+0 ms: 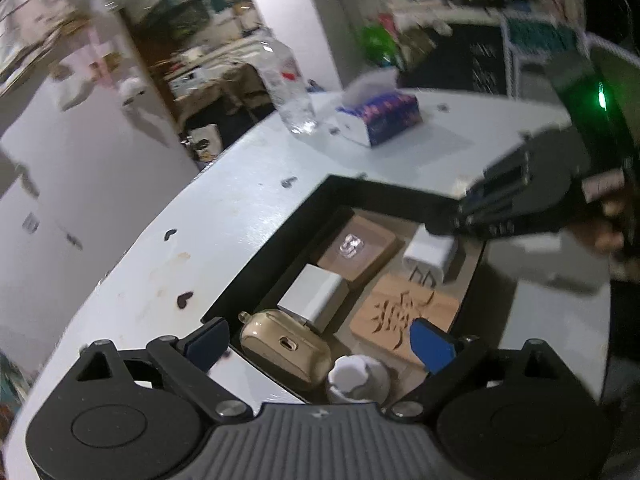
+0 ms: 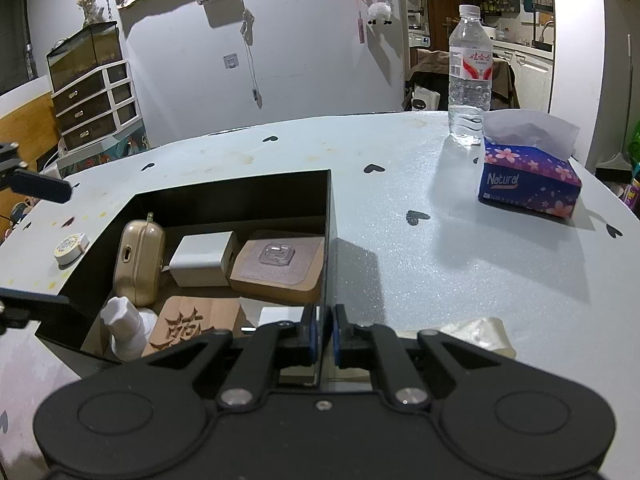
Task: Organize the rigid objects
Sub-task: 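Carry the tan earbud case into the black box and release it, then move the left tool to the round tape measure and grasp it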
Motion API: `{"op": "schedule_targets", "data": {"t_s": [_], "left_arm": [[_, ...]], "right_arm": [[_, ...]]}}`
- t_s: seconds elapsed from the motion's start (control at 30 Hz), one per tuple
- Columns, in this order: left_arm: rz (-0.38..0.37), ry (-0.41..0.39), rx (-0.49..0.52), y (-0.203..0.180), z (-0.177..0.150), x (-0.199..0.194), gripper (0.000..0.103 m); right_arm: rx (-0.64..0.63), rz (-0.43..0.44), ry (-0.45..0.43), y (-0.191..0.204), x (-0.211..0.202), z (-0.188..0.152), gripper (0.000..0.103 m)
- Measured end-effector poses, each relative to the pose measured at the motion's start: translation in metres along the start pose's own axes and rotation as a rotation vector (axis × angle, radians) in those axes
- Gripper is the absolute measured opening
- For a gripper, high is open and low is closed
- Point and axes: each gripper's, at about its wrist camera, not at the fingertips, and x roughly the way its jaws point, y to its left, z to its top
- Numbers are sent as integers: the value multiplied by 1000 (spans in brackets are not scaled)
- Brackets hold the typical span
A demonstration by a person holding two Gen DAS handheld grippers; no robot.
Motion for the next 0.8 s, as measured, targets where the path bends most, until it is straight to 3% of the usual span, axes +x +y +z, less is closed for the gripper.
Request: {"op": "schedule_targets", "data": {"t_s": [0.23, 0.8], "left_arm": [[40, -63, -200, 2, -8, -19, 99], [175, -110, -618, 22, -57, -39, 103]], "right_arm": [[-2, -4, -2, 1, 0, 0, 8], [-2, -4, -2, 1, 0, -1, 8]]}}
